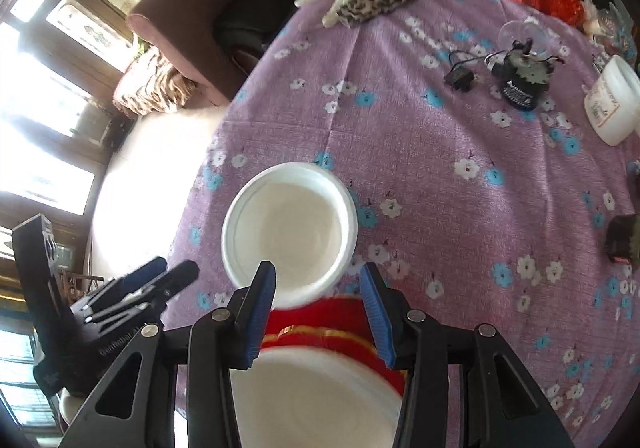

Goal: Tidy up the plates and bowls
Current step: 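Move both open grippers toward the remaining small white bowl, then grasp the small white bowl rim with both grippers and lift it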

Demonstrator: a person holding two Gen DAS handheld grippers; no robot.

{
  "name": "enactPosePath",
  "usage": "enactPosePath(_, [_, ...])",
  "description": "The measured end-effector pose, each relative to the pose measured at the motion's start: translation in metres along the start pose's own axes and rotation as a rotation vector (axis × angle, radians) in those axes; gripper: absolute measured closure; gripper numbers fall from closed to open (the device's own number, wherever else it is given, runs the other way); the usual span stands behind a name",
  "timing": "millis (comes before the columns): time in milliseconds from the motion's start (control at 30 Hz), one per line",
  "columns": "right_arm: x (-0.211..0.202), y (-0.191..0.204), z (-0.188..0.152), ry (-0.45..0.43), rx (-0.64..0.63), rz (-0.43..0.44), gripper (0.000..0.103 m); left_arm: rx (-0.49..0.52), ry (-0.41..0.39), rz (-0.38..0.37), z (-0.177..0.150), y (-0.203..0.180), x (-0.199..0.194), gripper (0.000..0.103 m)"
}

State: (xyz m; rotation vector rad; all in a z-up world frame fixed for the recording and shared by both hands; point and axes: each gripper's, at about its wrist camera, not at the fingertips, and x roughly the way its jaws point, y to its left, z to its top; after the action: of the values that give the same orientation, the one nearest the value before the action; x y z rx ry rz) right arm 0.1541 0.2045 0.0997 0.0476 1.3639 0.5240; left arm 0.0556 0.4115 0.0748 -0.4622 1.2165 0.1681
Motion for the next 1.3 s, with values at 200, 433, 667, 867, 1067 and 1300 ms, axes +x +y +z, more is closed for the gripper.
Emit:
enactPosePath(200, [0.034, 0.003, 0.025, 0.102, -0.025, -0.035, 0.055, -0.058, 0.077, -0.044, 0.013, 0.011, 0.036, 0.038])
enactPosePath(433, [0.065, 0.002, 0.040, 0.165, -0.026, -0.057, 0.055, -0.071, 0.090, -0.069, 0.020, 0.012, 0.053, 0.038])
enactPosePath(667, [0.090, 0.003, 0.044, 0.230, -0.040, -0.083, 0.055, -0.083, 0.122, -0.084, 0.025, 0.010, 0.068, 0.038])
enactPosePath(867, [0.104, 0.007, 0.045, 0.272, -0.077, -0.098, 0.055, -0.041, 0.130, -0.104, 0.027, 0.001, 0.073, 0.061])
enactPosePath(1067, [0.114, 0.012, 0.045, 0.303, -0.111, -0.118, 0.055, -0.020, 0.135, -0.090, 0.030, -0.004, 0.077, 0.070])
enactPosePath(1300, [0.118, 0.009, 0.044, 0.307, -0.112, -0.137, 0.061, -0.022, 0.135, -0.093, 0.030, -0.005, 0.077, 0.070])
